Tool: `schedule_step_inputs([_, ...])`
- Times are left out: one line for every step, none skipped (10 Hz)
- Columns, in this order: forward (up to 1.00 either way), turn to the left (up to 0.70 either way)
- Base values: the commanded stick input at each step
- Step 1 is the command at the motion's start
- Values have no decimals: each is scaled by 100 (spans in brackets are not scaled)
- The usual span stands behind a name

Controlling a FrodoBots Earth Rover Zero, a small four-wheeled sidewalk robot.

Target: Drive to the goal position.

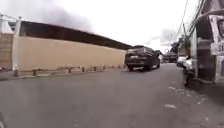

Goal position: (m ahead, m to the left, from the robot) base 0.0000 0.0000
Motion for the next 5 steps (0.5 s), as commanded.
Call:
schedule_step_inputs([70, 0])
schedule_step_inputs([70, 0])
schedule_step_inputs([70, 0])
schedule_step_inputs([70, 0])
schedule_step_inputs([70, 0])
